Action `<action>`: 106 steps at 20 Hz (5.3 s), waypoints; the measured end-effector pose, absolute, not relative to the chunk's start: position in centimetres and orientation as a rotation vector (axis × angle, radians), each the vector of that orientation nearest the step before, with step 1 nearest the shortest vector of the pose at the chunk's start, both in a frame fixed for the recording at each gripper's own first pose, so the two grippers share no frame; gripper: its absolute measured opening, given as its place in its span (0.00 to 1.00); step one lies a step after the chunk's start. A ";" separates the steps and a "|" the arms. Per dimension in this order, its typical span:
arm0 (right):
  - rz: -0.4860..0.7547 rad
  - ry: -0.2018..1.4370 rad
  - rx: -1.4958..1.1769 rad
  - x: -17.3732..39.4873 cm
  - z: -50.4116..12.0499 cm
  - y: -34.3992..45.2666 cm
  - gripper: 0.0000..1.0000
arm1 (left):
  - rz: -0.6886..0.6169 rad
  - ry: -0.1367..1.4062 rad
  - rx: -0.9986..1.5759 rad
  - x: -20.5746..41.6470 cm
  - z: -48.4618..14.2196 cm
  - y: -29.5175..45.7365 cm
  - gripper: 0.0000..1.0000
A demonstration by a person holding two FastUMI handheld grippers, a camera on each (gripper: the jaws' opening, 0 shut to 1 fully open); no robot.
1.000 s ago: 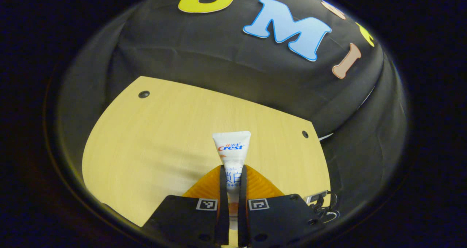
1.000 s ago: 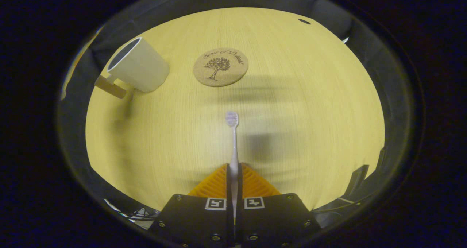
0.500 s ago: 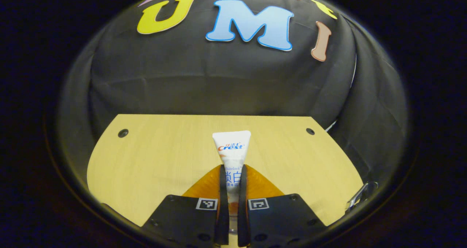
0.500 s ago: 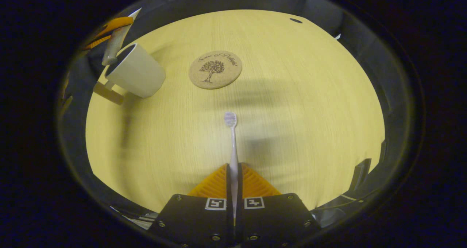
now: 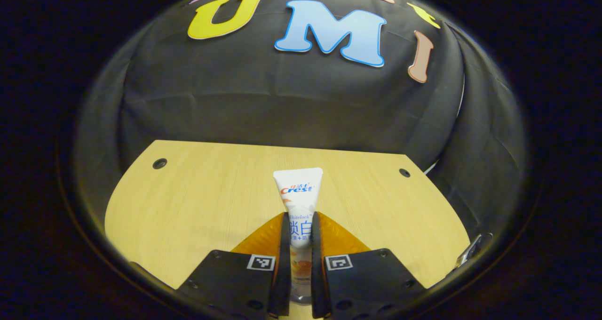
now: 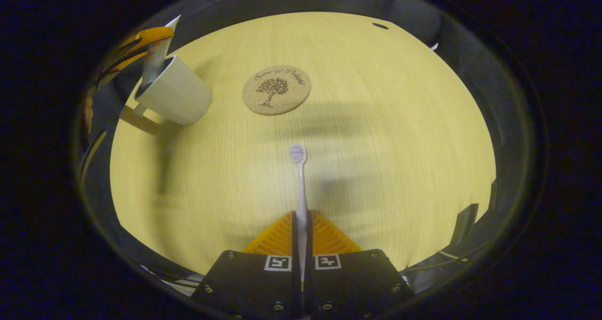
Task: Put the toothbrush and toothpaste on the desktop into the cup, then pick up the cup and place it on the coaster on the desktop.
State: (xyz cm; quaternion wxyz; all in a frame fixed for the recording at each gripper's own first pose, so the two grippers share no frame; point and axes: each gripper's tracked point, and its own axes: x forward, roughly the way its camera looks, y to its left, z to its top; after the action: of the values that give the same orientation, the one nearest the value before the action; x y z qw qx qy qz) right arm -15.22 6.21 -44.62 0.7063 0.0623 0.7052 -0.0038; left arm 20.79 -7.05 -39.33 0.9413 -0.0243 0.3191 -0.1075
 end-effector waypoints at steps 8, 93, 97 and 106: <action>-0.008 1.558 0.132 -15.2 -44.6 6.2 0.04 | -0.288 0.663 -0.089 18.2 -38.0 -8.4 0.57; -0.265 0.795 0.271 -8.0 -32.5 3.0 0.35 | -1.020 1.317 0.783 8.8 -49.8 1.6 0.78; -0.297 0.811 0.279 -8.4 -32.9 1.5 0.35 | -1.045 1.353 0.874 10.2 -51.9 1.7 0.77; -0.312 0.853 0.295 -8.2 -34.4 0.5 0.35 | -0.963 1.452 0.924 11.4 -54.4 2.9 0.36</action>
State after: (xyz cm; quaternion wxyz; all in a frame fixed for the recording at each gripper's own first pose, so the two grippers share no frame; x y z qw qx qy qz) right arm -8.19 0.50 -34.39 0.8882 0.1417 0.4104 -0.1500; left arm 11.37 2.90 -54.38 0.5518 0.3907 0.6140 -0.4072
